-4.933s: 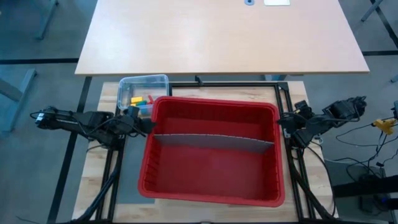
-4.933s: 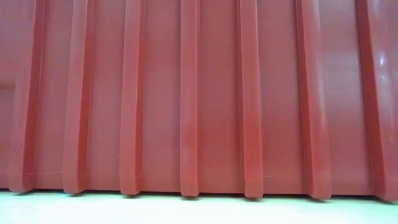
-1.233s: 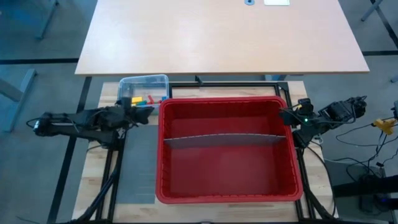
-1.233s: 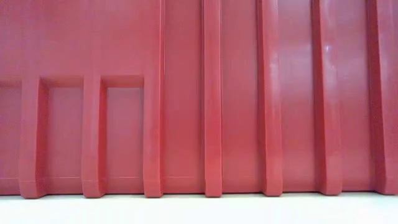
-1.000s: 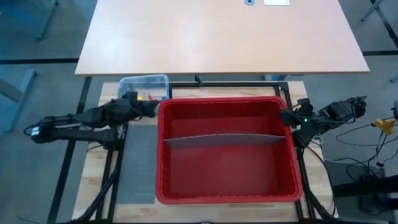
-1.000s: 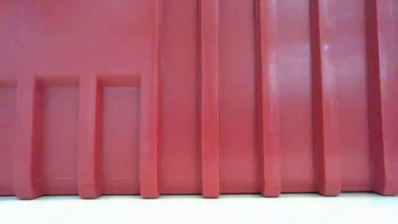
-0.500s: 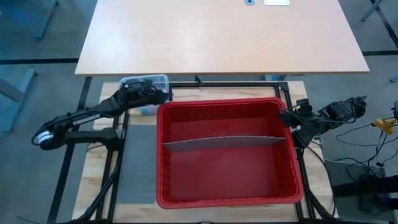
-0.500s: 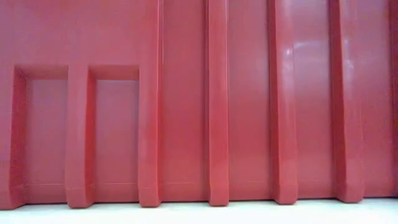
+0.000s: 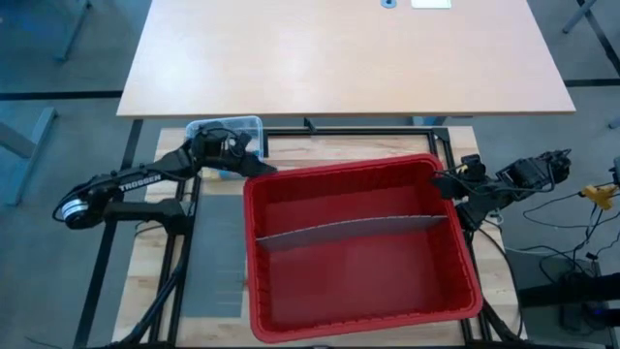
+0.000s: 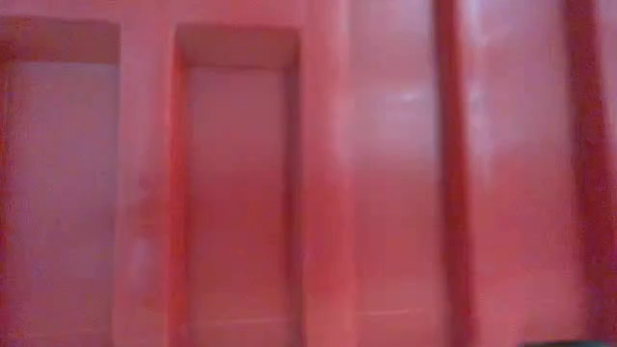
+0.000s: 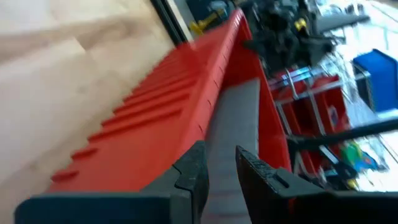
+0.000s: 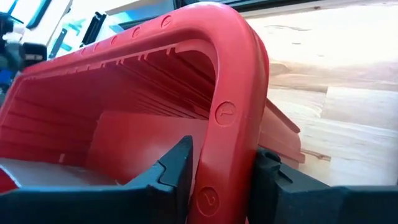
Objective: Sort blocks
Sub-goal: Insert the bin divider into the red bin
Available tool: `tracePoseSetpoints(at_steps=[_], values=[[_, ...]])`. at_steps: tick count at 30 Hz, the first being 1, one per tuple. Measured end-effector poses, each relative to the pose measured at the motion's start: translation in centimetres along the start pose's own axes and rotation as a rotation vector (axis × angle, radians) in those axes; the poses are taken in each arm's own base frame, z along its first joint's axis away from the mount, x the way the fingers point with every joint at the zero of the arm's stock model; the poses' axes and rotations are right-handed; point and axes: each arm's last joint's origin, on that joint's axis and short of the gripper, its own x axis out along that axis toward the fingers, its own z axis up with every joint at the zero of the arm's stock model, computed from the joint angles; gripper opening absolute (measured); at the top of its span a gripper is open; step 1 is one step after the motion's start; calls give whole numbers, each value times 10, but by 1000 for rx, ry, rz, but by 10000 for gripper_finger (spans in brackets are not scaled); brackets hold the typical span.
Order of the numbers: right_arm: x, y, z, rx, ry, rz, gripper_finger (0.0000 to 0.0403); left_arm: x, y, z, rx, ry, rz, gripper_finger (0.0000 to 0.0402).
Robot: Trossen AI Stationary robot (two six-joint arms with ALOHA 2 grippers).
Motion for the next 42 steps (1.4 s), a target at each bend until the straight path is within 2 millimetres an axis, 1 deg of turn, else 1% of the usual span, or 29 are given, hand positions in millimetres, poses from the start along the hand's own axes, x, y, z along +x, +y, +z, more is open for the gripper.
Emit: tracePoseSetpoints(at_steps=[4, 6, 12, 19, 23, 29, 32, 36, 39, 42], values=[[0, 0, 0, -1, -8, 1, 94, -2, -2, 0, 94, 3, -14, 64], [0, 0, 0, -11, -16, -2, 98, -2, -1, 0, 129, -10, 8, 64], [0, 1, 0, 4, -20, -3, 96, 7, 11, 0, 222, 21, 63, 64], [1, 1, 0, -2, -12, -3, 100, 19, 19, 1, 347, 120, -19, 64], [1, 2, 0, -9, -12, -1, 103, 22, 19, 1, 416, 141, -67, 64], [1, 3, 0, 14, -13, 7, 91, 25, 16, 6, 508, 151, -80, 64], [1, 3, 0, 12, -15, 7, 93, 28, 13, 11, 550, 165, -57, 68], [1, 3, 0, -6, -17, 8, 108, 30, 9, 18, 593, 187, 32, 75], [1, 3, 0, -2, -21, 11, 119, 29, 3, 26, 628, 148, 119, 72], [1, 4, 0, 5, -30, 14, 124, 27, -4, 31, 649, 133, 147, 67]])
